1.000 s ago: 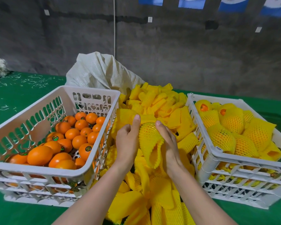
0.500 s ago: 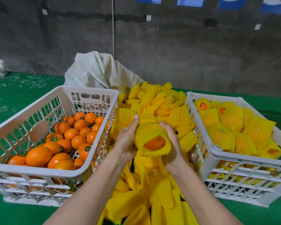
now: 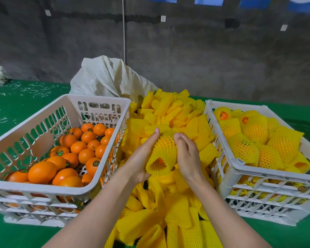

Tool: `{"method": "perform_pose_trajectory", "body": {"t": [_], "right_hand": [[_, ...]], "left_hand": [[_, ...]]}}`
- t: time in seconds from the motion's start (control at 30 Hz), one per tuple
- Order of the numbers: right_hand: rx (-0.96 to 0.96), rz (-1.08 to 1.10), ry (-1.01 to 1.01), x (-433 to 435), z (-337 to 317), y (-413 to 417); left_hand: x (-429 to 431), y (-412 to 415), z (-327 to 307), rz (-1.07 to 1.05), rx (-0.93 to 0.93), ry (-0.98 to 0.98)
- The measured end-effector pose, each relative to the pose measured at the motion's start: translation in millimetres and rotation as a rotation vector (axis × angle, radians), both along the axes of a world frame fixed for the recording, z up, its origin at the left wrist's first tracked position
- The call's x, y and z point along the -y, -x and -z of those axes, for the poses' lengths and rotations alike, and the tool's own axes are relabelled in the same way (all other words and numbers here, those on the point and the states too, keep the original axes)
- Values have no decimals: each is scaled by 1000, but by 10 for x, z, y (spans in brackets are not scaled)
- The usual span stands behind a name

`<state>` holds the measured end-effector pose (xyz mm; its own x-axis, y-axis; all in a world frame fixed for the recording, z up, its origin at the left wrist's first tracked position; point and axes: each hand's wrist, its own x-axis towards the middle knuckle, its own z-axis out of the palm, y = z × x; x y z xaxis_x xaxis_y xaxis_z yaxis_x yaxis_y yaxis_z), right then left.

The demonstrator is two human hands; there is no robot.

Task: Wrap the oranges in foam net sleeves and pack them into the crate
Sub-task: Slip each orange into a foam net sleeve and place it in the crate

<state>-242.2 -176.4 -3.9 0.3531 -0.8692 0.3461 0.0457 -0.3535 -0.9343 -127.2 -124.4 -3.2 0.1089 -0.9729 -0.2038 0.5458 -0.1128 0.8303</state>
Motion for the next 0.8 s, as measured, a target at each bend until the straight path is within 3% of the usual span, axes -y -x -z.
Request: {"method": "perform_pose_trajectory", "body": {"t": [0.07,0.17,0.5,0.8], "right_hand": [[-66,94,154,31,35,-2],[82,78,7,63,16,-48],[81,-85,-27,179,-4,-8],[-40,-97,-6,154,69,128]], "left_hand": [[10,17,1,-48,76,1],[14,61,3,-55,137,-60],[-12,21,-36,50,-88,-49],[-7,86,-125,-162,193,-21]]}}
